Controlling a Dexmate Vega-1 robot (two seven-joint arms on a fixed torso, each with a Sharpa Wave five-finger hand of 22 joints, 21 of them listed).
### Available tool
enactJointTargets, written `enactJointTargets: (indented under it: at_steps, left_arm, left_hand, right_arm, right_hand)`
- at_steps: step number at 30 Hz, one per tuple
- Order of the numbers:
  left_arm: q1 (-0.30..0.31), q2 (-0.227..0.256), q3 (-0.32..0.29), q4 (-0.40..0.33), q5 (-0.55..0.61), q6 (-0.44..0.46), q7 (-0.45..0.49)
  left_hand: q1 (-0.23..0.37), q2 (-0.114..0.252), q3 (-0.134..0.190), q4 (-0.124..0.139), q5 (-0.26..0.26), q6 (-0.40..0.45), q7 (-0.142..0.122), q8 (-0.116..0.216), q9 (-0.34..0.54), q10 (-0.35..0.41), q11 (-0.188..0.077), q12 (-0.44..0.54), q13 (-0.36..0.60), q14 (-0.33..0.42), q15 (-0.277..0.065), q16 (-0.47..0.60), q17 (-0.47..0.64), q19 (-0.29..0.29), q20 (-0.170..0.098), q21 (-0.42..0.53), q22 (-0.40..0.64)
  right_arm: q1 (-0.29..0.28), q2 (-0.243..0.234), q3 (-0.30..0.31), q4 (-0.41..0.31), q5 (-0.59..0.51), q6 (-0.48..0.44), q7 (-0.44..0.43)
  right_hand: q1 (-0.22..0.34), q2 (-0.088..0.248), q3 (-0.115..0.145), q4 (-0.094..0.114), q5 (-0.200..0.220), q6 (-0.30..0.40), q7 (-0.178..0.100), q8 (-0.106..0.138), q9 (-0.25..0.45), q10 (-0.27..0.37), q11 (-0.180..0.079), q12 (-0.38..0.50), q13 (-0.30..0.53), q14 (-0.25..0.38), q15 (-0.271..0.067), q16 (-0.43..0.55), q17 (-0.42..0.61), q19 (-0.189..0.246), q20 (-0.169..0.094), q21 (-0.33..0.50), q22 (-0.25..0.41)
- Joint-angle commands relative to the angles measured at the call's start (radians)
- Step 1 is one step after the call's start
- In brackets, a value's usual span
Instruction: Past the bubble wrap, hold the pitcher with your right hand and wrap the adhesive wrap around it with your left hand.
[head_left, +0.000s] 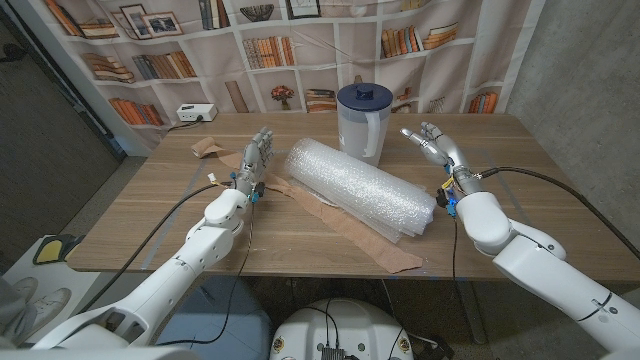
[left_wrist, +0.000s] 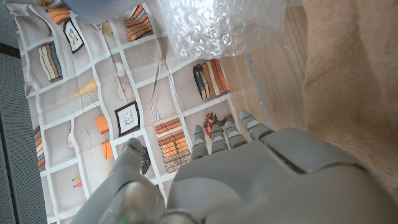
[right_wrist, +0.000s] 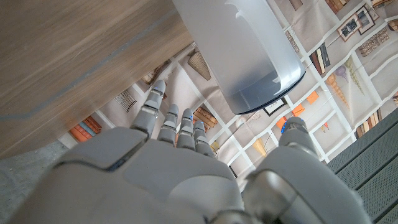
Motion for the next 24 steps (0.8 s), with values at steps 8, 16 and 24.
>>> enactJointTargets:
  at_steps: [8,16,24]
  left_arm:
    - [0.002,-0.001,-0.002,0.003,-0.003,0.000,0.001]
    - [0.008,-0.003,-0.004,0.001,-0.007,-0.001,0.005]
    - [0.012,-0.005,-0.005,-0.001,-0.007,-0.004,0.009]
  left_hand:
    - [0.002,0.007,-0.003,0.001,0.004,0.008,0.004,0.002,0.003,0.006,0.002,0.003,0.004,0.002,0.006,0.005,0.002,0.011,0.001,-0.006,0.004]
    - [0.002,0.007,-0.003,0.001,0.004,0.007,0.004,0.002,0.003,0.005,0.002,0.002,0.004,0.003,0.006,0.005,0.002,0.011,0.001,-0.007,0.004]
    - [0.002,0.008,-0.003,0.001,0.004,0.007,0.003,0.002,0.003,0.004,0.003,0.002,0.004,0.003,0.006,0.005,0.002,0.012,0.001,-0.009,0.004]
  right_arm:
    - [-0.010,0.031,-0.022,-0.036,-0.065,-0.064,-0.052]
    - [-0.015,0.054,-0.038,-0.040,-0.091,-0.070,-0.078]
    - [-0.024,0.069,-0.048,-0.045,-0.123,-0.066,-0.103]
  right_hand:
    - [0.024,0.001,-0.003,-0.003,0.002,0.017,0.030,0.009,0.002,0.026,0.010,0.005,0.005,0.021,-0.003,0.010,0.004,0.029,-0.011,0.007,0.001]
    - [0.055,0.003,0.002,-0.009,0.003,0.030,0.031,0.010,0.002,0.071,0.007,0.018,0.009,0.069,-0.011,0.023,0.004,0.074,-0.022,0.015,0.001]
    - [0.079,0.001,0.003,-0.011,0.002,0.073,0.027,0.025,0.005,0.120,-0.005,0.032,0.014,0.107,-0.022,0.034,0.006,0.103,-0.022,0.016,0.001]
